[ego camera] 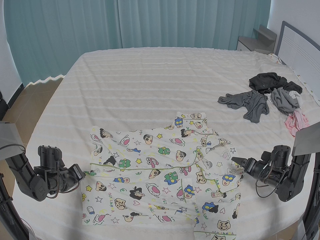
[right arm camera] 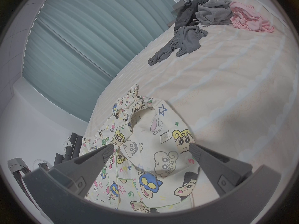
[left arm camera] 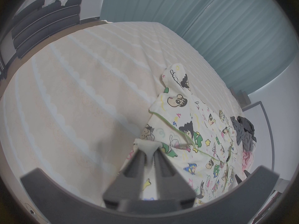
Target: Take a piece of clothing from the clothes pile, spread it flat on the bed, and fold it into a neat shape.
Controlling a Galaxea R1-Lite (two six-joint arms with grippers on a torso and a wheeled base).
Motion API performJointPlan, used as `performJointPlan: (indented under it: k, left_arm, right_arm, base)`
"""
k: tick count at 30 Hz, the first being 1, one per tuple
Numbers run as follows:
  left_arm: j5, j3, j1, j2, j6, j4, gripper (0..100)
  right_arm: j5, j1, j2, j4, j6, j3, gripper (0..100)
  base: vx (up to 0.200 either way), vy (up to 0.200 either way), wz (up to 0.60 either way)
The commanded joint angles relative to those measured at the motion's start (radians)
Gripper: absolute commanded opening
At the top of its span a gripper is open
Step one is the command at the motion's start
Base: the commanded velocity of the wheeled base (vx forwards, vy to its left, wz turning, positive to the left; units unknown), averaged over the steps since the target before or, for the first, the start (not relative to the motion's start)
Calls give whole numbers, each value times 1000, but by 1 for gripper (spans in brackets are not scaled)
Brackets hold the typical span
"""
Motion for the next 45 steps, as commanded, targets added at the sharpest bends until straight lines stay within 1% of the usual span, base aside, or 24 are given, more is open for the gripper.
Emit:
performJointPlan:
  k: [1,9,12,13,14,15,16,18,21,24,29,31,34,39,44,45]
  left_arm:
    - [-1,-20,28,18,3,1,100]
    - [-6,-15,53,49,3,3,100]
    - [-55,46,46,0,3,21,100]
    - [-58,49,46,-5,3,23,100]
    - [-103,83,43,-63,2,30,100]
    - [-116,95,42,-80,2,35,100]
    - [-136,121,31,-123,0,46,100]
    - [-143,146,11,-166,-7,63,100]
    - [-143,169,-24,-190,-29,72,100]
    - [-143,187,-44,-207,-56,72,100]
    - [-138,255,-109,-220,-96,70,100]
    - [-130,275,-132,-220,-127,70,100]
    - [-130,296,-145,-221,-153,70,100]
    - [-129,336,-153,-218,-156,70,100]
    - [-129,338,-151,-243,-159,106,100]
    - [-130,338,-153,-244,-158,109,100]
  right_arm:
    - [1,-2,-1,0,0,0,100]
    - [1,-4,-16,1,-1,5,100]
    - [0,-1,-35,6,-1,3,100]
    - [0,1,-38,7,-1,3,100]
    - [0,9,-50,14,-3,3,100]
    - [0,12,-55,15,-3,5,100]
    - [-3,15,-68,18,-6,5,100]
    - [-3,16,-87,37,-6,11,100]
    - [-3,10,-111,69,-8,38,100]
    - [-3,7,-116,63,-11,78,100]
    - [-3,9,-114,52,-46,173,100]
    - [-2,15,-113,12,-54,216,100]
    - [0,22,-104,-48,-55,272,100]
    - [-11,53,-108,-43,-43,290,100]
    - [-19,62,-105,-43,-44,290,100]
    - [-19,76,-105,-43,-44,290,100]
  base:
    - [0,0,0]
    - [0,0,0]
    - [0,0,0]
    - [0,0,0]
    - [0,0,0]
    - [0,0,0]
    - [0,0,0]
    - [0,0,0]
    - [0,0,0]
    - [0,0,0]
    - [-200,0,0]
    - [-200,0,0]
    - [-200,0,0]
    - [-200,0,0]
    - [-200,0,0]
    - [-200,0,0]
